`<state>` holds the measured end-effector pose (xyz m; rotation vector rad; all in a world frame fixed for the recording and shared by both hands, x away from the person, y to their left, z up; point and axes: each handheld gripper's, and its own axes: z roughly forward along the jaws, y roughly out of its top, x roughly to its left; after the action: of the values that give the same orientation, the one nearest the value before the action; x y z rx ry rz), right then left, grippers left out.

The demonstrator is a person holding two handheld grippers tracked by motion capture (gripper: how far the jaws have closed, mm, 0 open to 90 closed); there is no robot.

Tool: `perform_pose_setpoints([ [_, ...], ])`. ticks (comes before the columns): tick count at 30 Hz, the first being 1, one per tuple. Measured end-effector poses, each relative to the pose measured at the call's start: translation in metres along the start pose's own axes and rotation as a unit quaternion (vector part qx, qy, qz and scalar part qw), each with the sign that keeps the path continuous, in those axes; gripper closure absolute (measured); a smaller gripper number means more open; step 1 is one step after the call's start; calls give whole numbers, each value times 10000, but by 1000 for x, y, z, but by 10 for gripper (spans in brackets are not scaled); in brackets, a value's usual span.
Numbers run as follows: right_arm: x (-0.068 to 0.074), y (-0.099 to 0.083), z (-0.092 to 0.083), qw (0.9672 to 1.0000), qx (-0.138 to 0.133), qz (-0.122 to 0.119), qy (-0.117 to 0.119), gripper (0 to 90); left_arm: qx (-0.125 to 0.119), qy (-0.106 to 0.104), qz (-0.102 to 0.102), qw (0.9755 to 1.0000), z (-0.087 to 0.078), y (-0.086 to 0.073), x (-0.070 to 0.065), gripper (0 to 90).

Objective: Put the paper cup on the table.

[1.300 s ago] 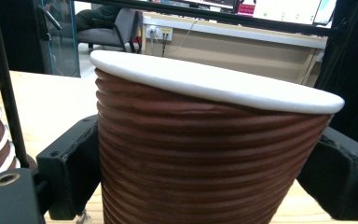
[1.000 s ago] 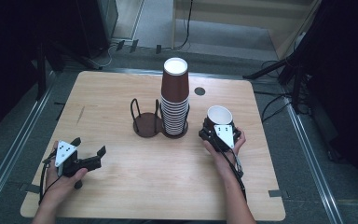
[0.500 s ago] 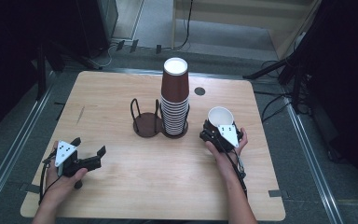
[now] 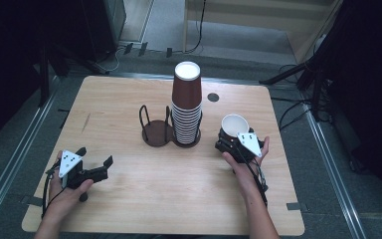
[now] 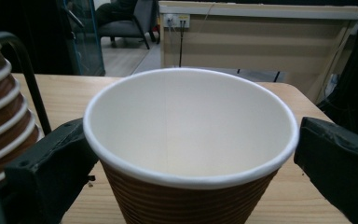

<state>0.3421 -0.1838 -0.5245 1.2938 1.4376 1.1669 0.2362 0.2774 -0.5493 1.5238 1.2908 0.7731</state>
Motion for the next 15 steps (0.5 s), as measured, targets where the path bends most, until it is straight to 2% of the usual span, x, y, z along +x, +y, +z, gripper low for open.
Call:
perform_pose_setpoints([
  [1, -1, 1, -2, 10000, 18, 72, 31, 0, 7, 2, 9, 10000, 0, 0, 0, 0],
  [7, -5, 7, -14, 9998, -86, 148, 129, 0, 43, 22, -6, 10000, 0, 0, 0, 0],
  [15, -12, 15, -26, 9995, -215, 154, 165, 0, 43, 32, -11, 10000, 0, 0, 0, 0],
])
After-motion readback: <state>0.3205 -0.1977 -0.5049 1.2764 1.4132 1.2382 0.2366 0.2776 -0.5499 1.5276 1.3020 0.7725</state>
